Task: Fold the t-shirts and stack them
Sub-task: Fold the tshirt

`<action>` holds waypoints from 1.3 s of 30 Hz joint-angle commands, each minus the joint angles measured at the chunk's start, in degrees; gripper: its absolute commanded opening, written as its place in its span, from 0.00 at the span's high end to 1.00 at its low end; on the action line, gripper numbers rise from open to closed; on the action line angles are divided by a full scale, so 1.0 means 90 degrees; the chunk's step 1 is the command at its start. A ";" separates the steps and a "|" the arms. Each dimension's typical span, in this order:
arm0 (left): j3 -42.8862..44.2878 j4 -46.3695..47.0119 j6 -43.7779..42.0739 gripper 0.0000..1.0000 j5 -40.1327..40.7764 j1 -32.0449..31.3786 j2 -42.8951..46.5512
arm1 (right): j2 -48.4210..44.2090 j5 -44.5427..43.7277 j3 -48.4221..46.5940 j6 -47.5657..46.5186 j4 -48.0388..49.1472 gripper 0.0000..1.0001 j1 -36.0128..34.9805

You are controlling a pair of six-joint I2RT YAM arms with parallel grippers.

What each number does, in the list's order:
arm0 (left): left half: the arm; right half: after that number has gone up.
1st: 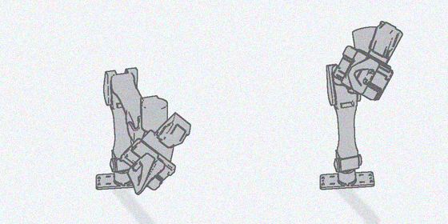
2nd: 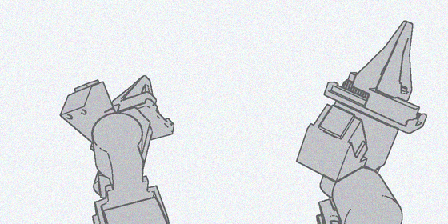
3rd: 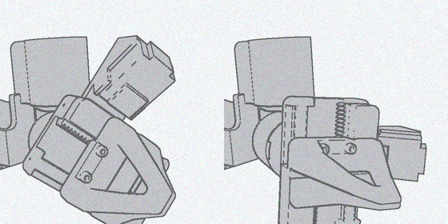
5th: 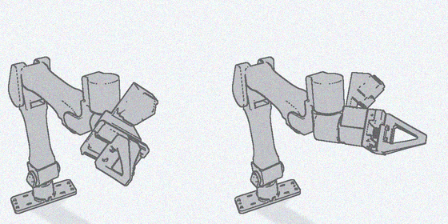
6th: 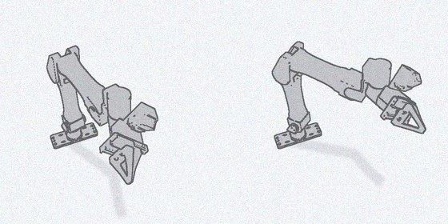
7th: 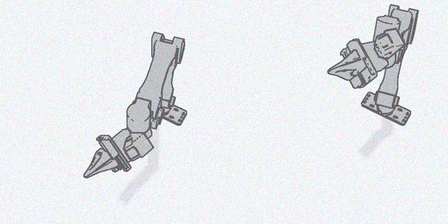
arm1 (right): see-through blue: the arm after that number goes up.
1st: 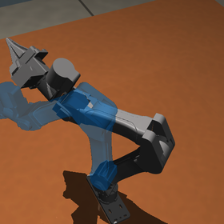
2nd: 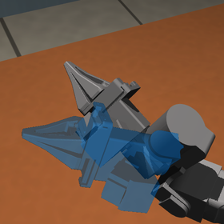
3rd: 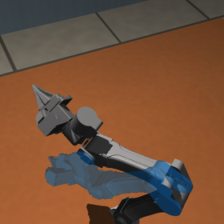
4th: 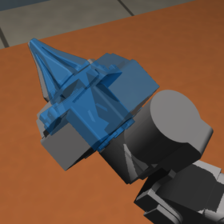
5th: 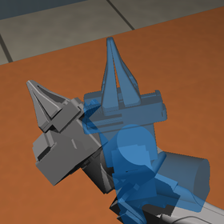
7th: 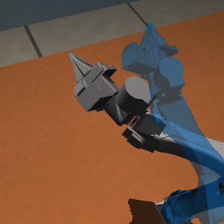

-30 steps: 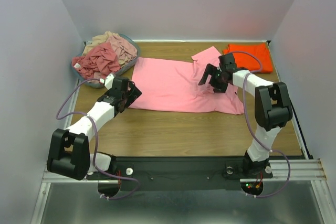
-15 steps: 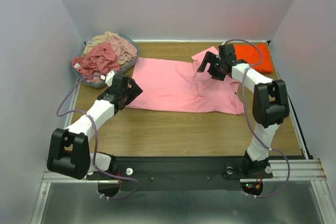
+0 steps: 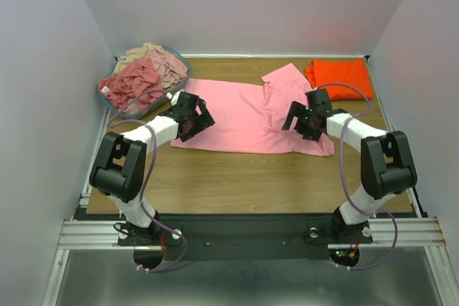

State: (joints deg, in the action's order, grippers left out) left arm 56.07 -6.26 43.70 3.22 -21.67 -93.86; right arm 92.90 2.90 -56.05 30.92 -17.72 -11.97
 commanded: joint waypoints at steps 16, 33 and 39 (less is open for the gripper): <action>-0.3200 -0.0057 0.0818 0.02 -0.0171 -0.0277 0.2399 | -0.2030 -0.0214 0.2409 0.0090 -0.0414 0.01 0.0041; -0.2922 -0.2126 0.1434 0.01 0.0489 -0.0551 0.5674 | -0.3115 0.0137 0.2186 0.0100 -0.0932 0.00 0.0041; -0.1145 -0.2049 0.0575 0.01 0.1340 -0.0551 0.4582 | -0.2979 -0.0282 0.1132 -0.0037 -0.0932 0.00 0.0041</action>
State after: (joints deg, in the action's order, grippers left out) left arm 37.32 -26.52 54.70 9.10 -26.30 -48.77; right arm 66.37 3.25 -38.98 31.70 -27.64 -11.97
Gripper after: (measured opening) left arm 0.985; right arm 0.997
